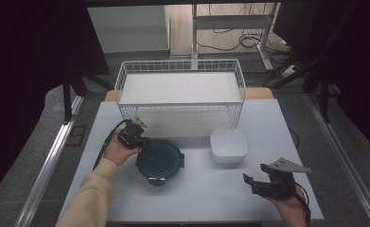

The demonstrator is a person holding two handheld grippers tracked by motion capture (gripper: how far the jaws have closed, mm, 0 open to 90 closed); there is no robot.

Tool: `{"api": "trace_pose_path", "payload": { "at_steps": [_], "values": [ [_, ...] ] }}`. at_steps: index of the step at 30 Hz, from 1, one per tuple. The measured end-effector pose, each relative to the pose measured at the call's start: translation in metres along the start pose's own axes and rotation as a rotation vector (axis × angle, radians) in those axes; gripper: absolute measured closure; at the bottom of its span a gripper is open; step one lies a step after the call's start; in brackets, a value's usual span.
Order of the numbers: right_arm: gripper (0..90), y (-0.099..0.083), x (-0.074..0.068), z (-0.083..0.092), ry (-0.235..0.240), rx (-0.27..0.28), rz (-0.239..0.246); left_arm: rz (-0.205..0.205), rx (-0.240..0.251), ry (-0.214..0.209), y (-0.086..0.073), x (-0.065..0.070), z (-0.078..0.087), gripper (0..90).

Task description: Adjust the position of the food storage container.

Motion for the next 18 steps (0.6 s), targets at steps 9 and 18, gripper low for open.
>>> {"api": "trace_pose_path", "payload": {
  "at_steps": [9,18],
  "values": [
    [22.0,0.000,0.000,-0.001,-0.003,-0.004,-0.002,-0.040,0.009,-0.025,0.004,0.017,-0.003,90.0],
    [22.0,-0.001,-0.002,-0.002,0.004,-0.007,-0.003,-0.063,0.006,-0.045,0.004,0.040,-0.003,90.0]
  ]
}}
Point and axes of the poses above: each handheld gripper's, and its own axes: z roughly backward along the jaws, y roughly out of its top, x roughly to its right, the point moved 10 cm from there along -z, roughly forward along the jaws, and after that the axes turned 2 degrees about -x, right-handed, at the moved point
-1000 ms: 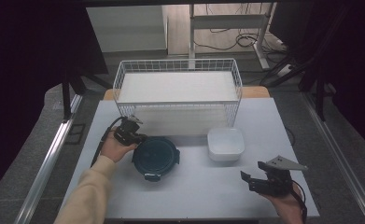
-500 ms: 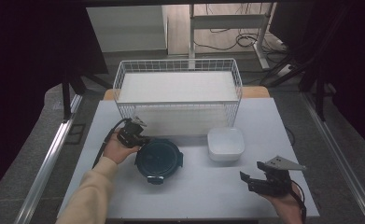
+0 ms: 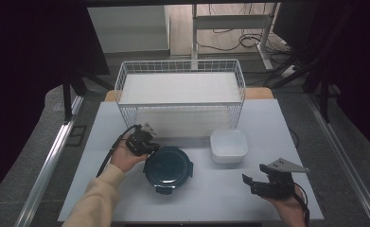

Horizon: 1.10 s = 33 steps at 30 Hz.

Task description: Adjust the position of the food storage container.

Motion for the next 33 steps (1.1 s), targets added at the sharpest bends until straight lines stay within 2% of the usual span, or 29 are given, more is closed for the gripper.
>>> {"api": "trace_pose_path", "payload": {
  "at_steps": [21,27,33],
  "values": [
    [22.1,-0.002,-0.005,-0.004,0.015,-0.015,0.009,-0.050,-0.031,-0.034,-0.001,0.035,0.000,90.0],
    [22.2,-0.001,-0.006,-0.005,0.017,-0.017,0.010,-0.034,-0.015,-0.058,0.000,0.047,-0.001,90.0],
    [22.3,-0.001,-0.006,-0.005,0.022,-0.018,0.009,-0.011,-0.014,-0.094,-0.002,0.047,-0.001,90.0]
  ]
}}
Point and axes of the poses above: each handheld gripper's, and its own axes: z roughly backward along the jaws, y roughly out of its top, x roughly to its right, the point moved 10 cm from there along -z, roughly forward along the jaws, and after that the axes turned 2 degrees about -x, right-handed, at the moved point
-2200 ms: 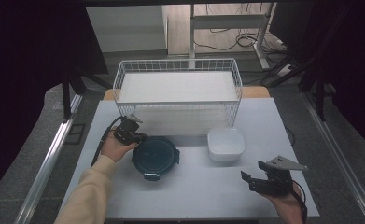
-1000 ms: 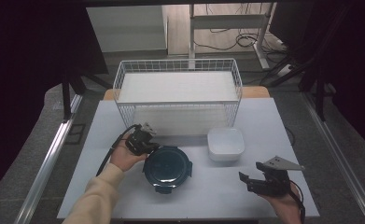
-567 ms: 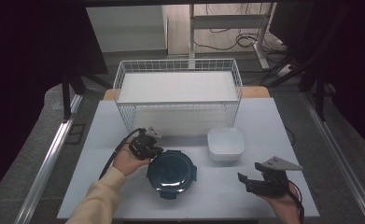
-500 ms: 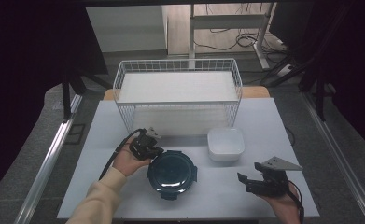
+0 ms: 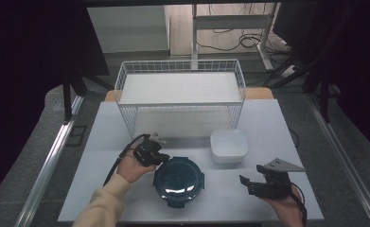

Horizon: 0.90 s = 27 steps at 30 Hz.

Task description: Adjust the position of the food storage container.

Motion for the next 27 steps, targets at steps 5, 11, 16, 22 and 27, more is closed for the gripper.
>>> {"api": "trace_pose_path", "payload": {
  "at_steps": [5,11,16,22,27],
  "values": [
    [22.5,0.001,0.000,0.000,0.000,0.004,-0.005,0.004,-0.002,-0.004,0.001,0.000,0.000,90.0],
    [23.4,0.007,-0.004,0.003,0.017,0.028,-0.004,0.051,0.063,0.038,0.003,-0.008,0.016,89.6],
    [23.5,0.012,-0.004,0.001,0.037,0.036,0.000,0.126,0.163,0.058,-0.005,-0.006,0.047,77.6],
    [23.5,0.013,-0.006,-0.001,0.060,0.034,0.009,0.286,0.221,0.076,-0.042,-0.003,0.071,42.5],
    [23.4,0.014,-0.015,-0.002,0.110,0.031,0.008,0.381,0.237,0.052,-0.067,-0.005,0.068,28.1]
  ]
}}
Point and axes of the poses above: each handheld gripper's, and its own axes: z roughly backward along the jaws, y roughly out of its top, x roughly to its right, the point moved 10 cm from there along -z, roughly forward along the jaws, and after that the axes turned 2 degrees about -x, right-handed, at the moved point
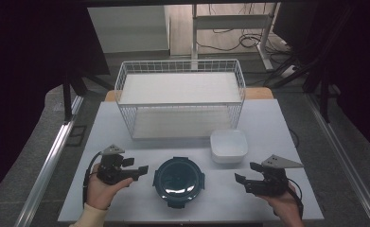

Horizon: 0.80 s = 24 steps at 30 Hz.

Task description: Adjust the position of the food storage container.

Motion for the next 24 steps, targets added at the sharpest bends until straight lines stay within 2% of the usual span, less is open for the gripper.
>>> {"api": "trace_pose_path", "payload": {
  "at_steps": [4,11,15,16,20,24],
  "values": [
    [22.8,0.003,-0.006,-0.001,0.017,0.000,0.001,0.013,0.016,-0.005,-0.005,-0.003,0.002,24.5],
    [21.8,0.008,-0.007,-0.001,0.024,0.009,-0.020,-0.011,0.025,-0.049,-0.005,0.011,0.000,19.6],
    [21.2,0.016,-0.010,0.000,0.047,0.016,-0.064,-0.017,0.023,-0.054,-0.003,0.017,0.000,18.0],
    [20.9,0.018,-0.011,-0.001,0.040,0.014,-0.067,-0.022,0.023,-0.058,-0.002,0.019,0.001,17.9],
    [20.0,0.029,-0.020,-0.004,0.062,0.016,-0.056,-0.006,0.035,-0.062,0.000,0.018,0.002,17.9],
    [19.7,0.037,-0.025,-0.013,0.091,0.014,-0.067,0.011,0.053,-0.060,0.001,0.018,0.003,17.6]
  ]
}}
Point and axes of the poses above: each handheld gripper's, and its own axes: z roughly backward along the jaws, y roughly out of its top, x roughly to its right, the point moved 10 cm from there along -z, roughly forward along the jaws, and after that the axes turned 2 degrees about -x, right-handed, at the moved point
